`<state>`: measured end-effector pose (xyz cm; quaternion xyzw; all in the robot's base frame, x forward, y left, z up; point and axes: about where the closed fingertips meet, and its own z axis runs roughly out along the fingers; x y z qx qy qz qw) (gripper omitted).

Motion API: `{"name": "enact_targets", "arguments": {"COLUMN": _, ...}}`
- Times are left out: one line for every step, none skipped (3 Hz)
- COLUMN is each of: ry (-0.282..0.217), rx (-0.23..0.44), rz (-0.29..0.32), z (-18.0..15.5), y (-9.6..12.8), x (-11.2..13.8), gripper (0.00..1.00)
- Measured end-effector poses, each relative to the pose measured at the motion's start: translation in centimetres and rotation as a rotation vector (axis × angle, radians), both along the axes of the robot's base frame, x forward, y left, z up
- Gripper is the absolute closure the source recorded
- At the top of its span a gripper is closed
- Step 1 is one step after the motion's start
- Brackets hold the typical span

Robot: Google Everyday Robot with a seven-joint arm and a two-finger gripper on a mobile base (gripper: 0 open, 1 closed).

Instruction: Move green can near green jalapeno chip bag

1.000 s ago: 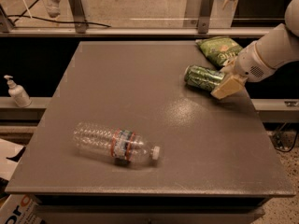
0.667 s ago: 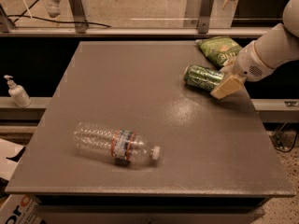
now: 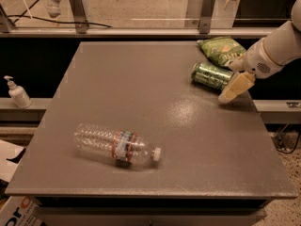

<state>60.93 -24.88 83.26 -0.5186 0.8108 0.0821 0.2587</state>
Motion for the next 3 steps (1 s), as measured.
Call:
{"name": "enact_targets", "arguments": {"ry": -0.009, "rx": -0.012, "rz": -0.019, "z": 0.1, "y": -1.2, "x": 0.5, "gripper": 0.0}}
{"name": "enact_targets", "arguments": {"ry": -0.017, "rx": -0.022, "rz": -0.028, "z": 0.2, "y": -2.1, "x": 0.8, "gripper": 0.0}}
{"name": "enact_targets", "arguments": {"ry": -0.026, "rx": -0.03, "rz": -0.032, "z": 0.5, "y": -2.7, "x": 1.0, "gripper": 0.0}}
